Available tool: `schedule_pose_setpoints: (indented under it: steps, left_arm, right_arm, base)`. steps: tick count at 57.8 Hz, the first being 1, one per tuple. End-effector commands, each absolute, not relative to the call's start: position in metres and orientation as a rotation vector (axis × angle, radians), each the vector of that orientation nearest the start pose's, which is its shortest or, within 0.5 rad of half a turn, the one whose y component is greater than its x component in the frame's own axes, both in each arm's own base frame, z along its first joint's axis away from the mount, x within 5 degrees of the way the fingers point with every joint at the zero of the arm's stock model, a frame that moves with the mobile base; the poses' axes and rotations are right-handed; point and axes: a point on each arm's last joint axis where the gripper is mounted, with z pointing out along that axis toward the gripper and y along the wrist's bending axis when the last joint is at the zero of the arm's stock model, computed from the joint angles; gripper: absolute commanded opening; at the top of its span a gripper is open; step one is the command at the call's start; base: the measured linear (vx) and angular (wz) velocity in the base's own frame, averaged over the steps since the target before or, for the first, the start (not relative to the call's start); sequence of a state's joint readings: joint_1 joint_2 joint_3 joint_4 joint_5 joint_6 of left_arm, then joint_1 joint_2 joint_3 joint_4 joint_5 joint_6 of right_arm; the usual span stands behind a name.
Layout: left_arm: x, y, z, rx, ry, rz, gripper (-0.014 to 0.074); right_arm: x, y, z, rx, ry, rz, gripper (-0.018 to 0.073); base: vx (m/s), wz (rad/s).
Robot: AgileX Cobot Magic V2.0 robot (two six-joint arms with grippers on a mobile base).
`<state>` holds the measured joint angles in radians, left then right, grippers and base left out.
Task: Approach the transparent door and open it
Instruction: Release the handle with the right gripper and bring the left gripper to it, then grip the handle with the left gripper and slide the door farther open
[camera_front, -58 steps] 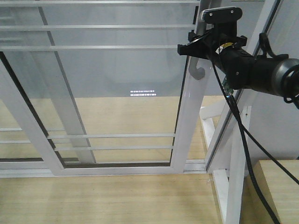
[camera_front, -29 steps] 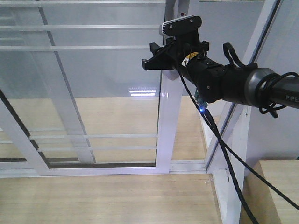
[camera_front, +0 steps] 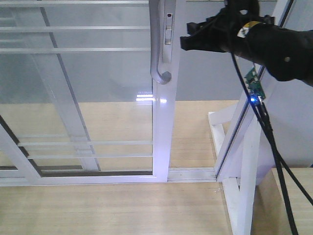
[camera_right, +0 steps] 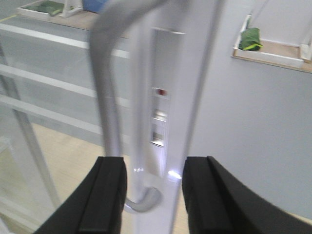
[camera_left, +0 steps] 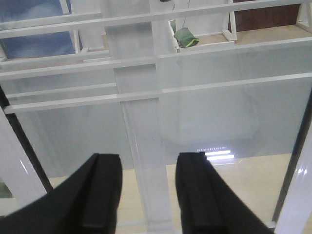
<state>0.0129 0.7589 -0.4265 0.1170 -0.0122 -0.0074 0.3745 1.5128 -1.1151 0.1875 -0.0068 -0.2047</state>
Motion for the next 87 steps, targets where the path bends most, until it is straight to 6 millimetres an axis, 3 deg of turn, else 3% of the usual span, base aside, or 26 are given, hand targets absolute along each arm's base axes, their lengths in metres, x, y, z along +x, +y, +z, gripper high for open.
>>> schedule_pose_setpoints:
  steps: [1,13,22,30,38,50,59,74,87]
  left_arm:
    - [0.162,0.000,0.305,0.091,1.677,0.077,0.0409]
    - [0.165,-0.011,0.306,0.145,1.646,0.025,0.0409]
    - [0.179,-0.034,0.300,0.243,1.613,-0.081,0.0409]
    - [0.195,-0.060,0.296,0.305,1.551,-0.199,0.0409]
    - [0.224,-0.086,0.293,0.310,1.569,-0.320,0.0426]
    - [0.282,-0.130,0.295,0.366,1.549,-0.380,0.0502]
    - [0.324,-0.159,0.298,0.384,1.521,-0.404,0.0507]
    - [0.388,-0.189,0.294,0.337,1.489,-0.449,0.0507]
    - [0.416,-0.202,0.290,0.333,1.482,-0.448,0.0507]
  right_arm:
    - [0.310,0.103,0.352,-0.292,1.727,0.209,0.0333]
    - [0.251,0.061,0.325,-0.240,1.806,0.144,0.0330]
    - [0.211,0.050,0.313,-0.239,1.831,0.142,0.0330]
    - [0.191,0.046,0.312,-0.240,1.820,0.148,0.0330]
    - [0.186,0.044,0.316,-0.239,1.802,0.151,0.0330]
    - [0.186,0.044,0.316,-0.237,1.804,0.153,0.0330]
    - [0.186,0.044,0.316,-0.235,1.808,0.156,0.0330]
    - [0.185,0.045,0.311,-0.249,1.856,0.160,0.0330]
    - [0.184,0.045,0.309,-0.251,1.864,0.159,0.0330]
  base:
    - [0.00,0.00]
    - [0.00,0.00]
    - [0.00,0.00]
    - [0.00,0.00]
    - [0.00,0.00]
    - [0.00,0.00]
    - [0.00,0.00]
    - [0.00,0.00]
    - [0.00,0.00]
